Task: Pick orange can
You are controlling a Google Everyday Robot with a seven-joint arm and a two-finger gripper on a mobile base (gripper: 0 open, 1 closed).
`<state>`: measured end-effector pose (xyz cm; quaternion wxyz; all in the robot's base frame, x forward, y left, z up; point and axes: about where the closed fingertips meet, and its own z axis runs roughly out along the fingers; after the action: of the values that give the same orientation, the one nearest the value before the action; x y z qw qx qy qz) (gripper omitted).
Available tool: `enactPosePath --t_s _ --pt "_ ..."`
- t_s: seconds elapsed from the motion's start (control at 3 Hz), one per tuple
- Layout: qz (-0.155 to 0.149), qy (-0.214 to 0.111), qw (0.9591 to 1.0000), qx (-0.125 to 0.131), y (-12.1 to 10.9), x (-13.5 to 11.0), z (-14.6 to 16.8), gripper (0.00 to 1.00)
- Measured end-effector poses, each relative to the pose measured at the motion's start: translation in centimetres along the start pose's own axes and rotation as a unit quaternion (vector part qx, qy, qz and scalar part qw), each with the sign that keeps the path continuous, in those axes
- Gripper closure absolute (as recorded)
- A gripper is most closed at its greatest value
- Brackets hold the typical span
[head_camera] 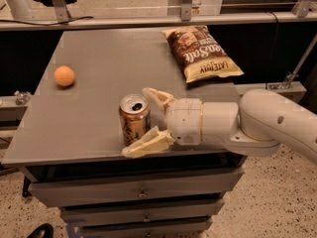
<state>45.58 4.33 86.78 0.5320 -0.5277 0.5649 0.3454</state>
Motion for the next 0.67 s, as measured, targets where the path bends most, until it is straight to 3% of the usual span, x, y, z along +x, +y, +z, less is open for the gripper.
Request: enactPosePath --t_s 0.33,0.67 --pt "0.004 -0.018 0.9998 -0.011 0.56 0.13 1.24 0.28" --pt "0.008 -0.029 0.9994 -0.014 0.88 0.22 1.72 0.51"
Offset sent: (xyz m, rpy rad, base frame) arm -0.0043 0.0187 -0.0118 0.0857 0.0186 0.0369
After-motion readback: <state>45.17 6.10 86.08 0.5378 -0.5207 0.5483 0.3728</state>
